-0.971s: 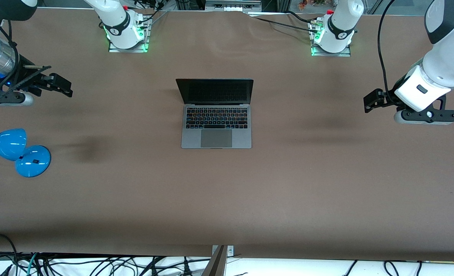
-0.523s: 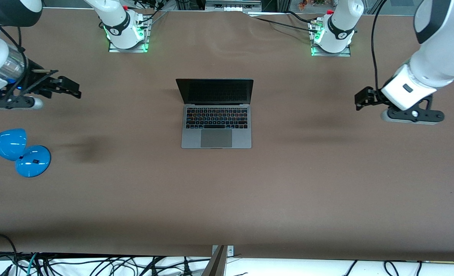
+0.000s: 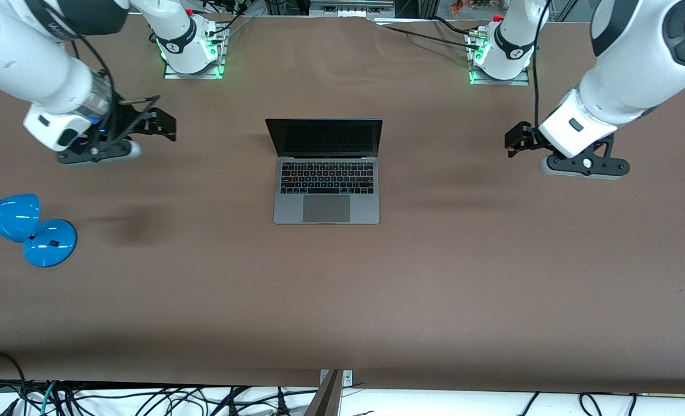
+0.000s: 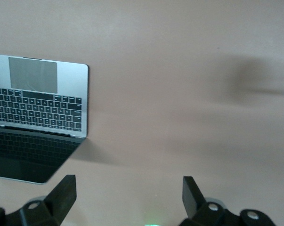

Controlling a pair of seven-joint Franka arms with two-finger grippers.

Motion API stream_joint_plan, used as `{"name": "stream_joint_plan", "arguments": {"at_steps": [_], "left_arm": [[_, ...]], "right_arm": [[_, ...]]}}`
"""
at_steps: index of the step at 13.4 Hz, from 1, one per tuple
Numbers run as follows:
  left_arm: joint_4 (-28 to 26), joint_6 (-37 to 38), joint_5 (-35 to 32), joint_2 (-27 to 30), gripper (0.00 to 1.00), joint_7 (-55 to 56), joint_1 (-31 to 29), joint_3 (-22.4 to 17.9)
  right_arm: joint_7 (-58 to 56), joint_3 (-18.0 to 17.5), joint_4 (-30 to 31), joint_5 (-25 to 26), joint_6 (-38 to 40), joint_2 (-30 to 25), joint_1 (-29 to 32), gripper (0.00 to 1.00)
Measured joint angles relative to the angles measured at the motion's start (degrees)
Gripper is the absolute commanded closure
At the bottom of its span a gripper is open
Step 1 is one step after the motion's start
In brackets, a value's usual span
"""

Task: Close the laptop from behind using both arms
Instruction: 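Move both grippers toward the laptop's screen, one at each side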

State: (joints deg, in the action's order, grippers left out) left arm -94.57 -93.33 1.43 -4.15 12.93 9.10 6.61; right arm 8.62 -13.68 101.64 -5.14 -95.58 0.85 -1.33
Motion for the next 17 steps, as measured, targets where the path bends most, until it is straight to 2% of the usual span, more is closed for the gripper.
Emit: {"name": "stream_joint_plan", "arguments": {"at_steps": [3,5,8,10,11,13,15,17], "left_arm": [[-0.4,0.2,0.0,-0.1,0.00,5.4,0.1,3.8],[-1.1,0.3,0.1,-0.2,0.05,9.8,0.0,6.9],[-2.7,0.3,2.1,-0.1,0.14,16.3,0.1,12.4],[-4.5,0.3,5.2,0.2,0.28,18.3,0.2,14.6],[-5.5,0.3,7.3,0.4,0.33,19.0,0.2,15.3],[-7.4,0.3,10.0,1.3,0.51,21.9,0.2,16.8],[-8.6,0.3,10.4,1.7,0.76,25.9,0.2,19.5],[-9.5,0.2,10.5,1.7,0.93,28.8,0.3,21.6]], "right_arm": [[10.2,-4.0,0.0,-1.0,-1.3,0.8,0.0,0.00],[15.5,-7.6,0.0,-1.1,-2.5,1.3,0.0,0.02],[19.5,-11.4,0.1,-1.1,-2.9,2.2,-0.1,0.14],[20.8,-12.8,0.6,-1.1,-2.9,2.8,-0.1,0.28],[21.5,-13.4,0.8,-1.2,-2.9,3.2,-0.1,0.47],[24.0,-15.2,1.0,-1.8,-3.4,4.0,-0.1,0.60],[26.1,-17.0,1.0,-2.1,-4.1,4.6,-0.2,0.69],[29.3,-18.9,1.1,-2.3,-4.6,5.1,-0.3,0.72]]}}
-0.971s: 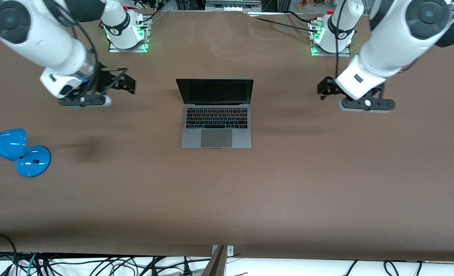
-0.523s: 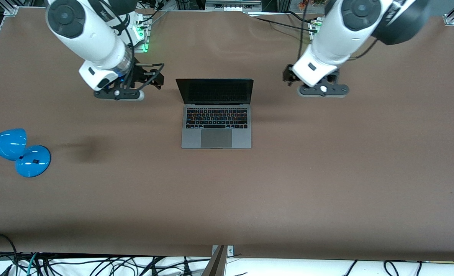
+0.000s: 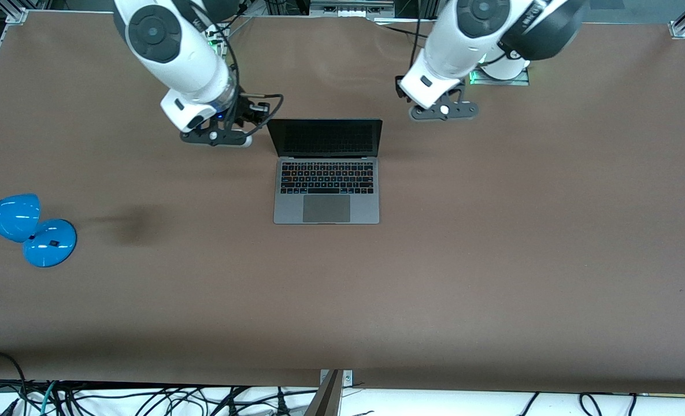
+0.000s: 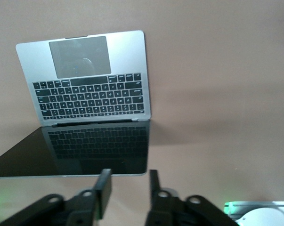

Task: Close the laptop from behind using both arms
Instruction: 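Move both grippers toward the laptop's screen, one at each side, then lower both grippers behind the open laptop screen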

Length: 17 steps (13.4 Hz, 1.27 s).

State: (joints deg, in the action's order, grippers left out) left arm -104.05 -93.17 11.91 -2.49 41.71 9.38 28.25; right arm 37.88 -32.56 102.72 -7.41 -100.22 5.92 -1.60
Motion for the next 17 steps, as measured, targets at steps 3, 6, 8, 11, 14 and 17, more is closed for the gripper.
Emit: {"name": "stream_joint_plan", "arguments": {"at_steps": [3,6,8,11,14,17], "left_arm": [[-2.0,-1.8,3.0,-0.2,1.00,0.7,0.0,0.8],[-3.8,-4.5,5.6,-0.9,1.00,0.8,-0.1,0.8],[-4.1,-6.2,6.1,-2.4,1.00,2.2,0.0,1.4],[-4.2,-8.6,6.1,-5.0,1.00,5.2,0.4,4.2],[-4.2,-9.1,6.1,-6.9,1.00,6.3,0.5,5.9],[-4.2,-9.3,6.1,-9.0,1.00,6.3,0.5,6.0]], "right_arm": [[1.8,-1.8,0.8,-0.1,-1.8,1.2,-0.9,0.72],[2.1,-1.9,3.8,-0.1,-4.0,2.5,-2.8,0.72],[2.1,-2.0,5.1,-0.1,-4.4,3.6,-3.6,0.72],[2.1,-2.3,5.5,-0.1,-4.3,4.3,-4.3,0.76],[2.1,-2.9,6.2,-0.4,-4.2,4.3,-4.6,0.85],[2.1,-3.3,7.5,-0.4,-4.1,4.3,-4.7,0.89]]}}
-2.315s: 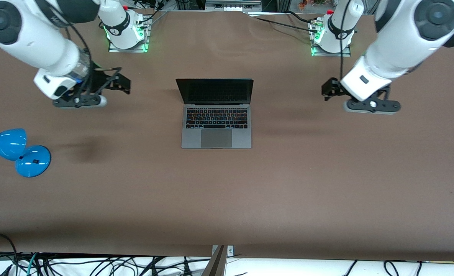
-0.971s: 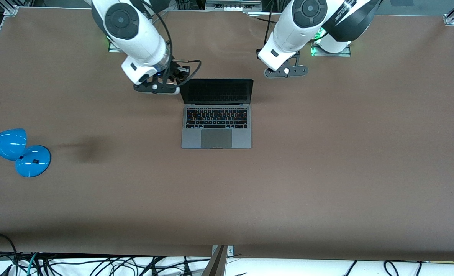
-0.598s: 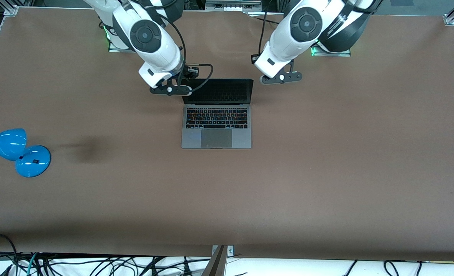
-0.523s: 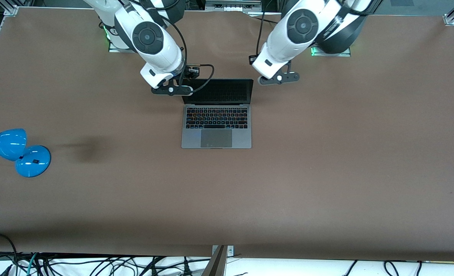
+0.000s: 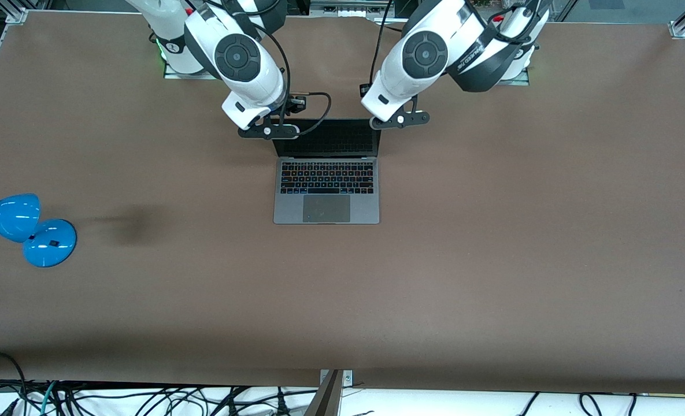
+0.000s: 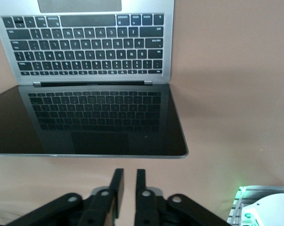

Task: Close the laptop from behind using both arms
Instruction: 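Lower both grippers behind the open laptop screen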

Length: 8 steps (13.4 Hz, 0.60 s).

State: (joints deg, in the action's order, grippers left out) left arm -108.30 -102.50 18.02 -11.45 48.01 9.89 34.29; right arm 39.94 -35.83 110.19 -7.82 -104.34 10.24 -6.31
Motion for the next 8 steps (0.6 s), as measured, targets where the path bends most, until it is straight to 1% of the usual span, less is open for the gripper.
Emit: {"name": "stream_joint_plan", "arguments": {"at_steps": [8], "left_arm": [[-0.7,-4.5,0.0,-3.4,1.00,0.0,0.8,0.1]], "right_arm": [[0.0,-0.7,2.3,0.0,0.0,0.5,0.0,0.92]]}}
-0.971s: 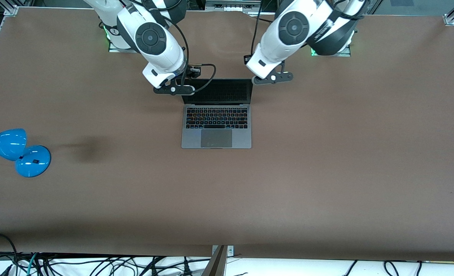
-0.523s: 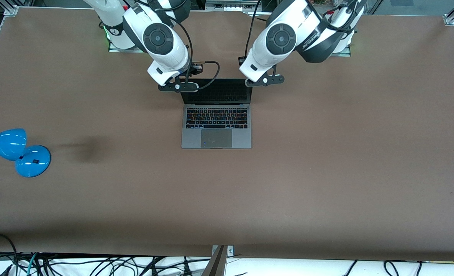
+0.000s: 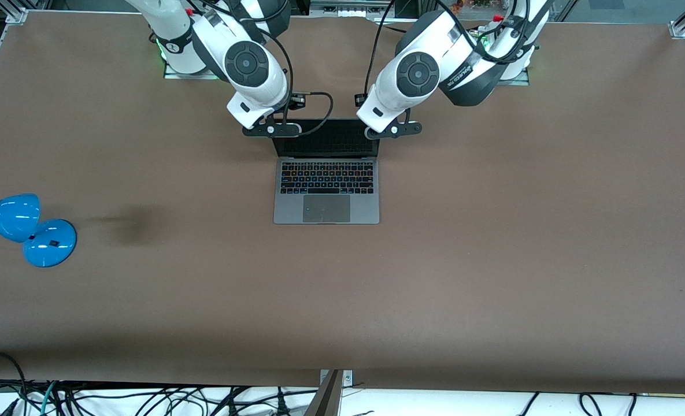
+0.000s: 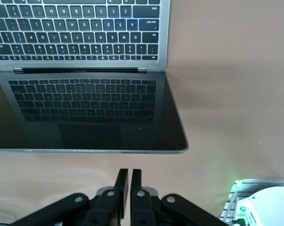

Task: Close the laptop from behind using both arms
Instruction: 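Lower both grippers behind the open laptop screen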

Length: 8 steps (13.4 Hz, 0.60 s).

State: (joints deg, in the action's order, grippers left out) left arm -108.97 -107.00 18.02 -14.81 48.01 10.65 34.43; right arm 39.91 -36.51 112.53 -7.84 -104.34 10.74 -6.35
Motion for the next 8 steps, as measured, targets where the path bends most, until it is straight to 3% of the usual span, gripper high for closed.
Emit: {"name": "stream_joint_plan", "arguments": {"at_steps": [8], "left_arm": [[-0.2,-3.9,0.0,-2.7,1.00,0.0,0.5,0.0]], "right_arm": [[-1.1,0.1,1.1,0.0,-0.2,0.2,0.2,0.92]]}}
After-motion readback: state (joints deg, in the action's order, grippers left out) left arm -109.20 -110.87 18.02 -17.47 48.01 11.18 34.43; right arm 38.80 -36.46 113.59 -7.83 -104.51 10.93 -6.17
